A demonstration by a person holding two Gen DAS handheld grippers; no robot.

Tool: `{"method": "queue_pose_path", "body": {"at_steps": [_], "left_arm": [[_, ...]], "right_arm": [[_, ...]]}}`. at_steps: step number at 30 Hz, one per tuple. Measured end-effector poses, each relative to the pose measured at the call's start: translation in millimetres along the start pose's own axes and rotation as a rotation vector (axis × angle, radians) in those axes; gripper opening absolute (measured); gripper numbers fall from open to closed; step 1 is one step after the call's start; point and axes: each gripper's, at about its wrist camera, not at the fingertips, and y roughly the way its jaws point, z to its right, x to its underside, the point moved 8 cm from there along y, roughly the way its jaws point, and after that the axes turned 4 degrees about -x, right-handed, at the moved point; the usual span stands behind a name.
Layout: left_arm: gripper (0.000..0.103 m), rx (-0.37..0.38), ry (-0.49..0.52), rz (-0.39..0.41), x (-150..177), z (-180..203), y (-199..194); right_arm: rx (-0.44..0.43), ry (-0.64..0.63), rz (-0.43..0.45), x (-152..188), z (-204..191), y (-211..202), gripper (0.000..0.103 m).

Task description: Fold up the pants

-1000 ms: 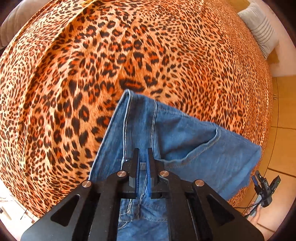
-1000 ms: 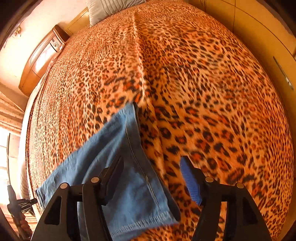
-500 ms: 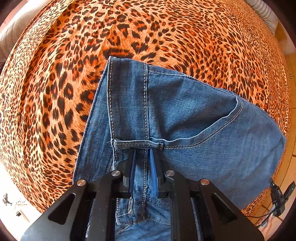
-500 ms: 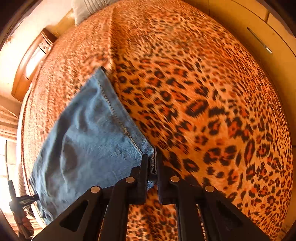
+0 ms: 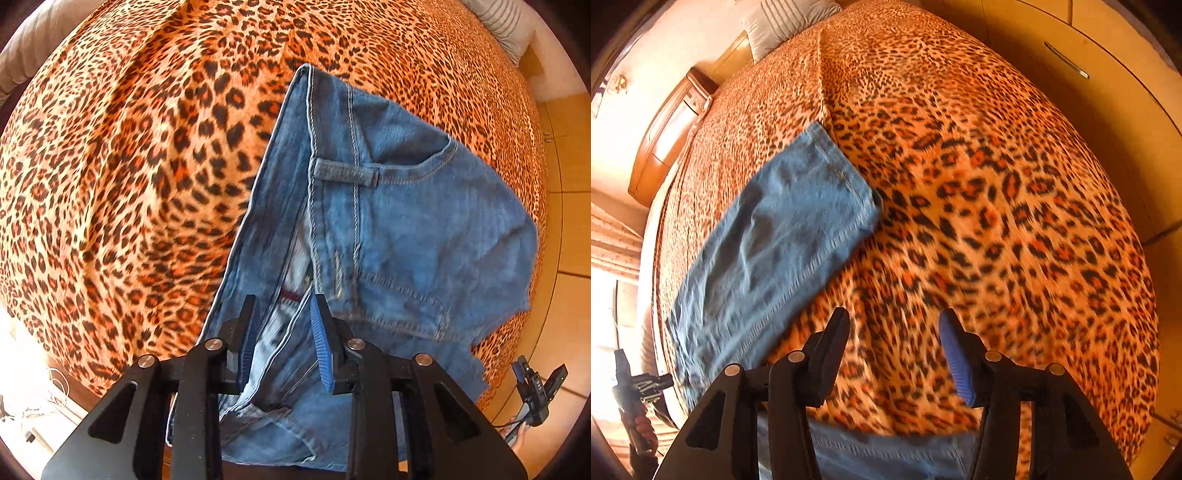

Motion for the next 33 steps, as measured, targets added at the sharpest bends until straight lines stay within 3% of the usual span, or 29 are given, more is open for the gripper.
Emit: {"method": "queue_pose_path", "body": {"at_steps": [4,9,11,13,15,16,18,19,21,24,28,29,31,33], "left_arm": [[0.026,0.02,0.048,-0.052,44.1,2.1,3.8],[0.027,0.046,0.1,-0.099,70.3,7.0,8.7],[0.031,0.049,0.129,-0.102,75.8,11.6,7.7],[0.041,0.046,0.16,-0.112,82.4,17.9,6.4],[0.042,0.059,0.178,-0.113,85.7,22.1,3.7],[0.042,0.069,0.184,-0.109,88.8,23.7,1.9],[0.042,0.035,0.214,-0.098,94.4,20.7,0.2],[0.042,0.0,0.237,-0.093,96.6,19.9,2.3],[0.042,-0.063,0.274,-0.096,118.0,15.4,4.2],[0.041,-0.08,0.266,-0.116,127.6,9.7,16.0],[0.041,-0.058,0.219,-0.149,132.0,4.0,26.2],[0.041,-0.056,0.222,-0.152,131.4,3.2,25.7],[0.041,-0.064,0.234,-0.15,129.7,3.4,23.5],[0.041,-0.073,0.233,-0.157,121.8,3.1,20.4]], "right_arm": [[0.063,0.051,-0.085,75.1,33.8,-20.3,0.052],[0.043,0.183,-0.133,143.4,60.2,-25.0,0.057],[0.033,0.196,-0.145,156.0,61.5,-18.0,0.058],[0.059,0.179,-0.136,164.2,61.1,-13.4,0.062],[0.108,0.139,-0.123,168.0,58.9,-11.7,0.063],[0.127,0.11,-0.113,168.3,54.5,-13.9,0.059],[0.176,0.041,-0.093,170.3,51.0,-17.5,0.036],[0.19,0.015,-0.098,172.8,49.2,-18.9,0.005],[0.195,0.007,-0.082,179.2,47.0,-27.5,0.004],[0.183,0.076,-0.028,201.6,62.4,-54.1,0.004],[0.266,0.218,-0.107,251.6,119.2,-53.4,0.009],[0.273,0.266,-0.127,263.5,132.0,-52.7,0.003],[0.226,0.33,-0.059,264.0,135.6,-67.4,0.011],[0.116,0.328,0.017,246.7,118.1,-79.7,0.017]]}}
